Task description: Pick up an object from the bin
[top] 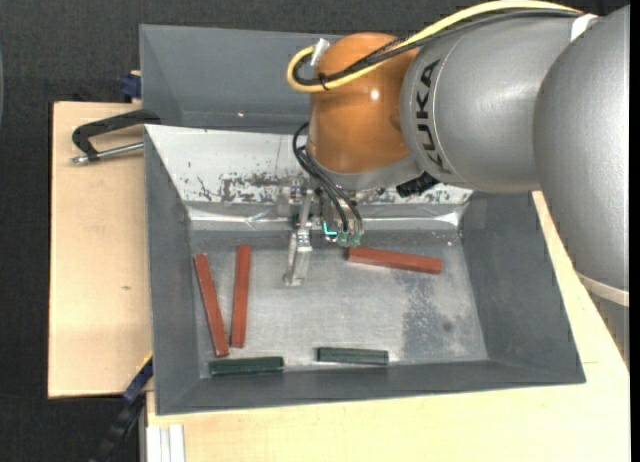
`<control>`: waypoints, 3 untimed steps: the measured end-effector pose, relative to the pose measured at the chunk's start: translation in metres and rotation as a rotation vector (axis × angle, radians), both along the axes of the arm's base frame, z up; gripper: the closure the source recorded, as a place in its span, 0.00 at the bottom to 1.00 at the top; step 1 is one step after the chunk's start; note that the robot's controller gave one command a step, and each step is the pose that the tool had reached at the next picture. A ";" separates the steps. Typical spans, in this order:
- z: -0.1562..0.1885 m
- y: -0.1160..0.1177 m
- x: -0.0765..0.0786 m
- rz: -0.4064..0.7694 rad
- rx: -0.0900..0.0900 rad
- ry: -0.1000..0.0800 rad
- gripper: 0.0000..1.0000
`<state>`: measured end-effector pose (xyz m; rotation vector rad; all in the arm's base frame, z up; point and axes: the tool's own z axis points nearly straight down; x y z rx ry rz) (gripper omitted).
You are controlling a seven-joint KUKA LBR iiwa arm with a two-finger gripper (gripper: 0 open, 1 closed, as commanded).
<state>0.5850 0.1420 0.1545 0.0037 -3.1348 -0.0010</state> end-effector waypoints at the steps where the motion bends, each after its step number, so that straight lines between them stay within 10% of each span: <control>1: 0.005 0.000 0.002 -0.002 0.001 -0.008 0.00; 3: -0.029 -0.067 -0.002 0.020 0.000 -0.001 0.00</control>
Offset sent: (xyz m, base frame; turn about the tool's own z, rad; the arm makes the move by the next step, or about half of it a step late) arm 0.0017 -0.0673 -0.0604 0.0334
